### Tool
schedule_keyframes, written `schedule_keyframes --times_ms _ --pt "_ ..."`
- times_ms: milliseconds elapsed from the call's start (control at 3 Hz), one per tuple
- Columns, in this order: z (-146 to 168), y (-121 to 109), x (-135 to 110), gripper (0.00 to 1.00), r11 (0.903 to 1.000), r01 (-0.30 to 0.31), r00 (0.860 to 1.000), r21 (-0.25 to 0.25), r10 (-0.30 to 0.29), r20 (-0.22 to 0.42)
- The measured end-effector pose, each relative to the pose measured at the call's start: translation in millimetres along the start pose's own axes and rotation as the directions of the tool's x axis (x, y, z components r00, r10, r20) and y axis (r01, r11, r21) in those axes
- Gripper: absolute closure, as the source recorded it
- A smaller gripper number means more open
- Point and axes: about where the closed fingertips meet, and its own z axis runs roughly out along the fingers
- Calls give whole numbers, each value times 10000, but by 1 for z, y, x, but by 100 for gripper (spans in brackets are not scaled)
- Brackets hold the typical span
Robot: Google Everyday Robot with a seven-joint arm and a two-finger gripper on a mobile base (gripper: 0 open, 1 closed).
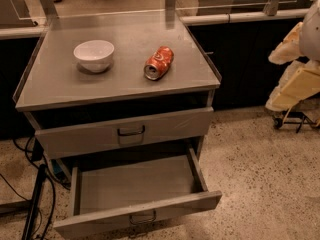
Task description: Close middle drawer
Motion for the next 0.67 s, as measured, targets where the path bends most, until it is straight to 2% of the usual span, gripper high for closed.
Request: schedule_keyframes --times_ms 667 --pt "0 0 0 86 10000 0 10000 1 0 0"
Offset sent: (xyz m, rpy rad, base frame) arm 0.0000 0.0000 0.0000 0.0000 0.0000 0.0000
